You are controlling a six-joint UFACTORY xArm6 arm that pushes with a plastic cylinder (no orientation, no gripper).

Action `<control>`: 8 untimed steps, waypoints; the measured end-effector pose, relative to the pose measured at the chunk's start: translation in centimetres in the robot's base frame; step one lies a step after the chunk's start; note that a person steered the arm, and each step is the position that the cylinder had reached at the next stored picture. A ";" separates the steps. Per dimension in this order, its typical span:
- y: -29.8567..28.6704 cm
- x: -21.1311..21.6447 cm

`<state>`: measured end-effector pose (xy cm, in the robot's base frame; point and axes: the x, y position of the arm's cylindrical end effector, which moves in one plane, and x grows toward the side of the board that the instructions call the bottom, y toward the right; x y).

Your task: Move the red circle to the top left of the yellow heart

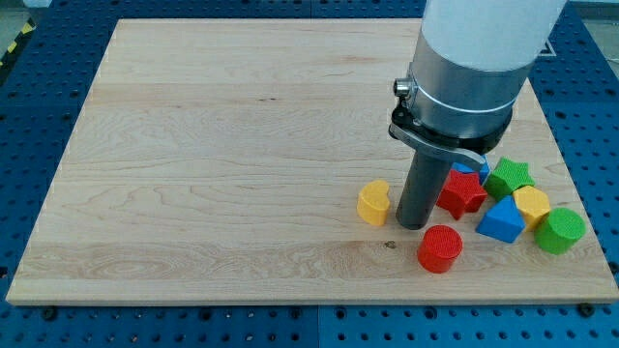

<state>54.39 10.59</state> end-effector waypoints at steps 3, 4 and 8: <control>2.9 0.3; 3.4 1.9; 8.6 7.4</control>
<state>61.75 19.16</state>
